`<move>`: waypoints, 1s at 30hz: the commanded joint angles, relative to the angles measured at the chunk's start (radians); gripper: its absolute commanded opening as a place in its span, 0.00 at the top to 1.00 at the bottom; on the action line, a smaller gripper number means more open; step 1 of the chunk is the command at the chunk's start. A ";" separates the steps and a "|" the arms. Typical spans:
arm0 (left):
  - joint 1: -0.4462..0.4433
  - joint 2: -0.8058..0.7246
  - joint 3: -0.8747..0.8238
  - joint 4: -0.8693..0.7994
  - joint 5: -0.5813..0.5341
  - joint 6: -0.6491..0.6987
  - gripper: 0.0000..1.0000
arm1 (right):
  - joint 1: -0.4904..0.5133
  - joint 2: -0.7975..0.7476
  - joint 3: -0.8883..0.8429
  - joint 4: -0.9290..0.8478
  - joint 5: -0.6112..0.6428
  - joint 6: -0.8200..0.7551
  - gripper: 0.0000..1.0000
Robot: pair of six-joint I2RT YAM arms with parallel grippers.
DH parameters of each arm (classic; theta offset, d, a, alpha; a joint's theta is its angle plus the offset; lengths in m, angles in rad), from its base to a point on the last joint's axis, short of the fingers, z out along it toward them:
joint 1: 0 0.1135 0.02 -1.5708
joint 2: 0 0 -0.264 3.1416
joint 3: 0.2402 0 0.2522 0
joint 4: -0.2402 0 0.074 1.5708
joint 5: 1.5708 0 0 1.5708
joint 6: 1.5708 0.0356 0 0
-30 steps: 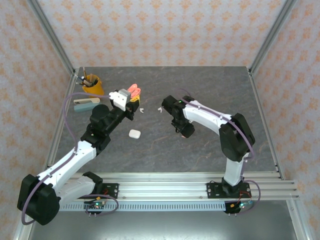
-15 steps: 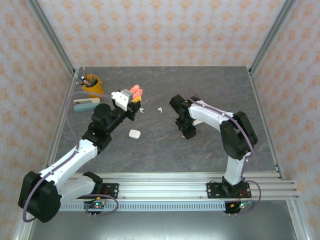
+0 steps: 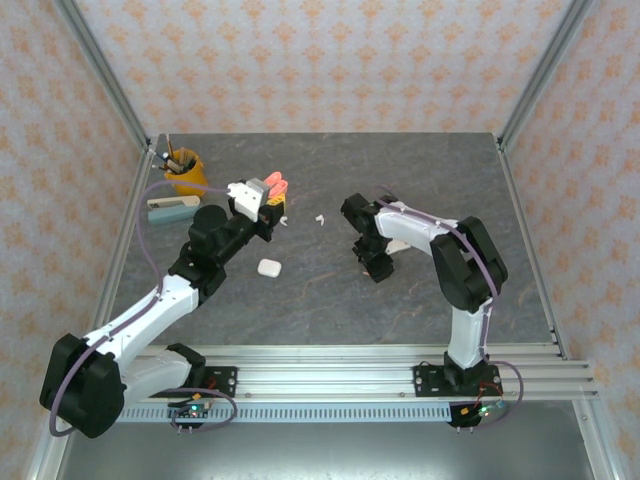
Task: Insert the wireless bluetooth earbuds into the charging case
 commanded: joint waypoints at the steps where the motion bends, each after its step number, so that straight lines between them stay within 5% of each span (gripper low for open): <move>1: 0.006 0.009 0.043 0.034 0.023 0.006 1.00 | -0.008 0.014 -0.011 -0.008 0.012 -0.013 0.43; 30: 0.006 0.018 0.052 0.023 0.034 -0.008 1.00 | -0.014 -0.050 -0.119 0.032 0.026 -0.037 0.76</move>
